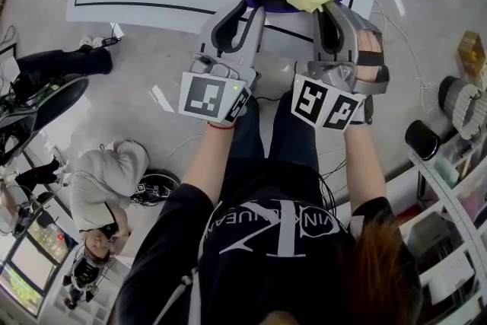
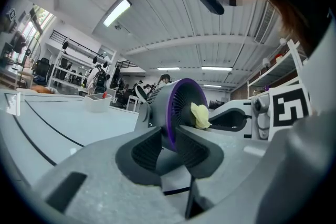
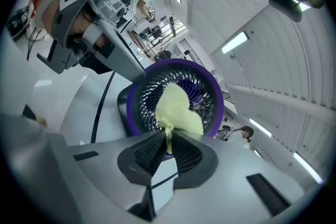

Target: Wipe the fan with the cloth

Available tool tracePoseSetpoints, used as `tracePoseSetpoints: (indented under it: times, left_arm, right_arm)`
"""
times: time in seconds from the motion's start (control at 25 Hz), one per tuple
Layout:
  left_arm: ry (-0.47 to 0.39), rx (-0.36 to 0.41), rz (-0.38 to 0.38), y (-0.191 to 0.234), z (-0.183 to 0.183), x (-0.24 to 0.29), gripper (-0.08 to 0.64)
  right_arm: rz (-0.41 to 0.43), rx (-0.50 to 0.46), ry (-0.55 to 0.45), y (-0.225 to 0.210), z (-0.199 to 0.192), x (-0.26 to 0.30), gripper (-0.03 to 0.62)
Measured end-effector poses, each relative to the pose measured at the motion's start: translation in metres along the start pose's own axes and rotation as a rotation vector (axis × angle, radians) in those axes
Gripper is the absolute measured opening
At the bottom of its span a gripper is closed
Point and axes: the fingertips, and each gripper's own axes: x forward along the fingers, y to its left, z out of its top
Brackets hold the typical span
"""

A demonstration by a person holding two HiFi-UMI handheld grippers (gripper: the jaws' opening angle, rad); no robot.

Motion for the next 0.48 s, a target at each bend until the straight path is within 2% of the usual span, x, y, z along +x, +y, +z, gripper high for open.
tracePoseSetpoints:
  times: [0.08, 0.2, 0.28, 0.48]
  left_arm:
    - [0.0, -0.01, -0.011, 0.001, 0.0, 0.0, 0.087]
    - [-0.024, -0.036, -0.077, -0.003, 0.002, -0.003, 0.11]
    - [-0.05, -0.016, -0.109, -0.008, 0.006, -0.011, 0.116]
    - [-0.042, 0.03, -0.095, -0.003, 0.007, -0.029, 0.076]
  right_arm:
    - [0.024, 0.04, 0.012, 0.008, 0.0, 0.003, 0.028]
    - [0.067, 0.105, 0.02, 0.022, 0.003, 0.005, 0.028]
    - [0.097, 0.159, 0.015, 0.031, 0.007, 0.005, 0.026]
    - [0.136, 0.286, 0.017, 0.038, 0.017, 0.007, 0.025]
